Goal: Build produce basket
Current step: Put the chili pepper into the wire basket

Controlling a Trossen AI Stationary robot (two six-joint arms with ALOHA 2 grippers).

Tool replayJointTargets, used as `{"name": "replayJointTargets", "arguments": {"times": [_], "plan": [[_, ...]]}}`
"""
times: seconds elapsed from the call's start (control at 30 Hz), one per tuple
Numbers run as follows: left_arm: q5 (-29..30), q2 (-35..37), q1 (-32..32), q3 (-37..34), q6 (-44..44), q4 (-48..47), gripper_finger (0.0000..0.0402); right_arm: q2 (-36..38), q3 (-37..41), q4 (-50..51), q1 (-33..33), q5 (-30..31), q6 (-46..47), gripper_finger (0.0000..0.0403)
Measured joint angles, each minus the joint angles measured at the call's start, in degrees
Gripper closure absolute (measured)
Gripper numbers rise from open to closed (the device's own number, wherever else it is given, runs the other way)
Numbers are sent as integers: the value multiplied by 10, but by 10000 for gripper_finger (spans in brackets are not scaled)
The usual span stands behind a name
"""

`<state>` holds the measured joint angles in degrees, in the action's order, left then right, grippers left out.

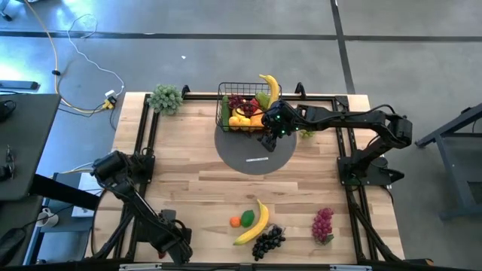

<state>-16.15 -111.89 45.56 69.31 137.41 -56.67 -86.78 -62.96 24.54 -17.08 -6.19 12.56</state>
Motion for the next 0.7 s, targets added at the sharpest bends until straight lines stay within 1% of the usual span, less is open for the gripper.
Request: {"name": "replayJointTargets", "arguments": {"times": [0.1,0.3,0.4,0.6,0.7], "plan": [[-2,-1,-3,0,-7,4,222,0,0,1,0,-9,0,148],[3,2,-6,0,-22,9,302,1,0,2,0,-16,0,148],[10,9,-6,-1,-24,10,329,9,0,3,0,-16,-2,148],[35,29,-13,-2,-20,15,332,34,0,1,0,-15,-11,148],[67,42,-23,-2,-18,15,328,50,0,1,0,-15,-11,148]]}}
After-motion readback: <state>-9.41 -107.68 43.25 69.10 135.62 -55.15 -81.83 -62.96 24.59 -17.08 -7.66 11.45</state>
